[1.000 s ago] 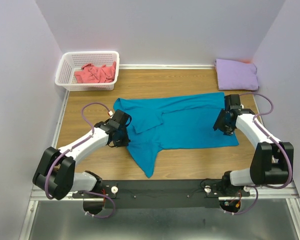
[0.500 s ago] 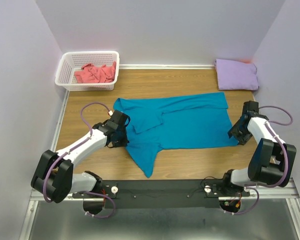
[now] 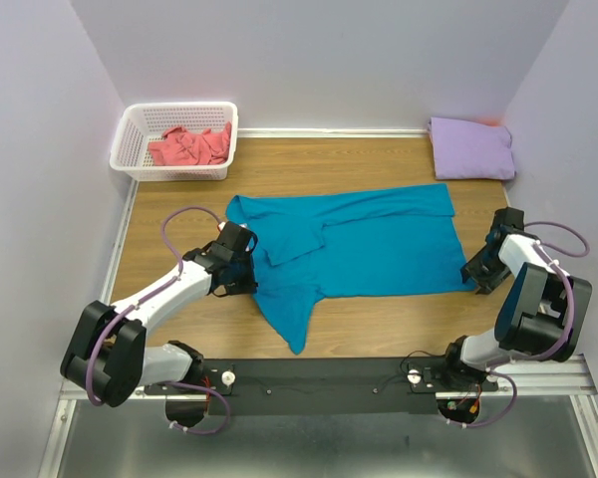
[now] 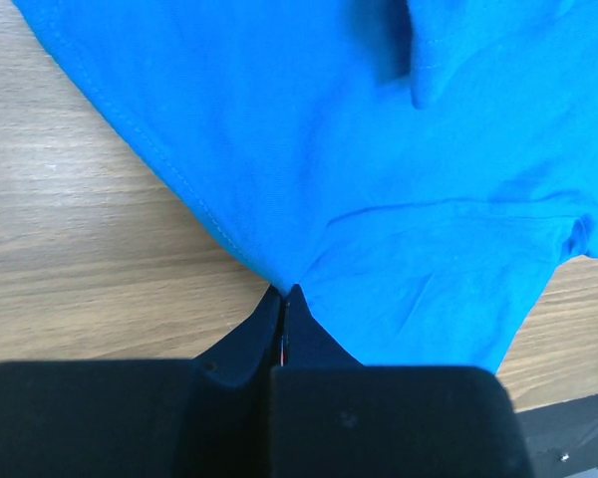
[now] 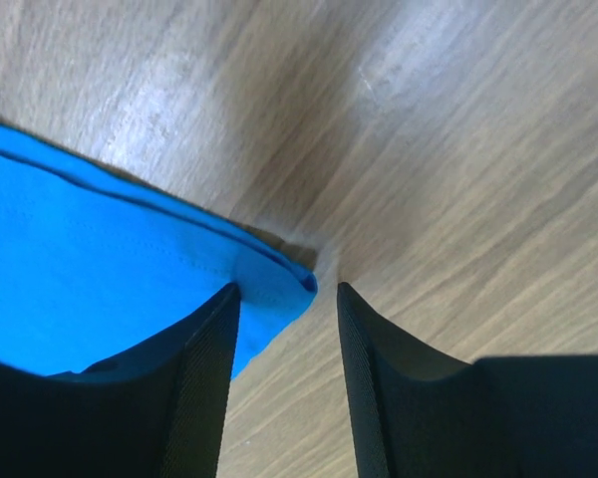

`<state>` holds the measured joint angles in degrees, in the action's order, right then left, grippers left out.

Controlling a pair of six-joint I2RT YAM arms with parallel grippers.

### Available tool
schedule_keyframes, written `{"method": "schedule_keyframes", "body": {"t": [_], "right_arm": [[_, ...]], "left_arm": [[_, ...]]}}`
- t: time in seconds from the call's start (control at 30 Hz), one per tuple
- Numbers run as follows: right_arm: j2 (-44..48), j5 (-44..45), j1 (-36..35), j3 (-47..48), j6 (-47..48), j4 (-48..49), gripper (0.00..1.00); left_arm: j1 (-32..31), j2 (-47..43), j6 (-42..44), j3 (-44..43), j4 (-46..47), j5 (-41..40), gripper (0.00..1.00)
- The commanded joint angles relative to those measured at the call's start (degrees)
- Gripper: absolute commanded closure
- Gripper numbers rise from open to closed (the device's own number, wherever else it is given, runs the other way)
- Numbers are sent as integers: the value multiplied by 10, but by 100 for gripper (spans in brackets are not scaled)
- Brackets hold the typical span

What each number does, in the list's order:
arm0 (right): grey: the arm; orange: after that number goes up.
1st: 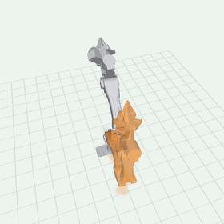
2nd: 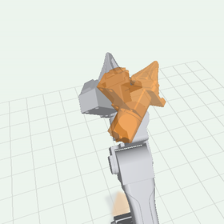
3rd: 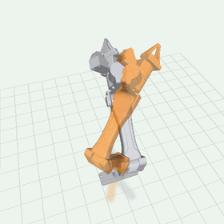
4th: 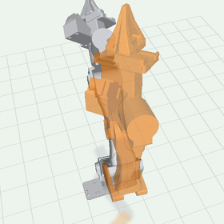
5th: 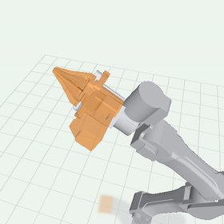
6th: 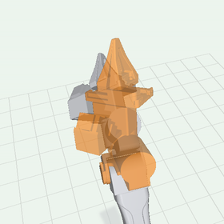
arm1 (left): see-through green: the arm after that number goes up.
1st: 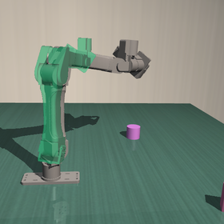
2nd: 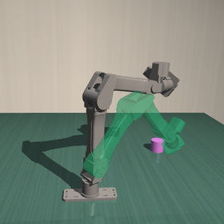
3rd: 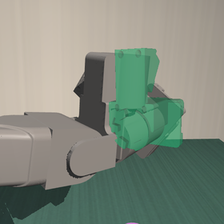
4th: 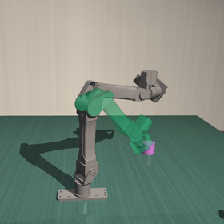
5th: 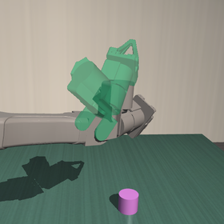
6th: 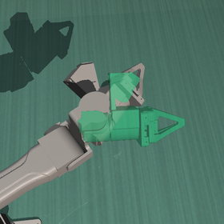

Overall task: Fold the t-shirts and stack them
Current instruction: Fold the tshirt

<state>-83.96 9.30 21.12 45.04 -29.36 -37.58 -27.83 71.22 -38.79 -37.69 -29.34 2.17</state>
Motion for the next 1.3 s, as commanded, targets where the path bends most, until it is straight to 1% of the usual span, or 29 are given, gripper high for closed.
{"method": "schedule_keyframes", "body": {"t": [0.0,0.07,0.2,0.27,0.37,0.4,0.43,0.47,0.5,0.6,0.7,0.93,1.03,1.27], "right_arm": [[-16,-9,7,-14,3,28,49],[-19,-9,8,-28,1,34,50],[-30,-21,10,-42,-8,53,58],[-32,-23,10,-50,-10,57,65],[-20,-17,10,-54,-16,55,78],[-14,-14,11,-55,-15,55,84],[-3,-8,11,-54,-17,52,87],[1,-3,11,-53,-17,50,92],[6,-1,11,-53,-17,46,92],[12,18,12,-40,-17,8,99],[25,25,12,-19,-19,-31,99],[78,30,12,27,-10,-69,99],[82,33,12,49,-6,-79,99],[66,15,11,107,11,-87,100]], "left_arm": [[4,-7,9,10,20,24,100],[4,-7,11,13,21,26,100],[7,-8,13,13,22,28,100],[9,-7,16,11,17,27,100],[13,-12,20,10,10,30,100],[16,-13,20,9,7,30,100],[16,-18,22,6,1,29,100],[19,-19,23,3,-3,28,100],[20,-21,25,3,-6,27,100],[26,-28,33,-4,-18,27,100],[30,-33,36,-9,-33,31,100],[44,-40,53,-33,-68,28,100],[52,-36,67,-41,-70,33,100],[104,-18,110,-72,-79,52,100]]}}
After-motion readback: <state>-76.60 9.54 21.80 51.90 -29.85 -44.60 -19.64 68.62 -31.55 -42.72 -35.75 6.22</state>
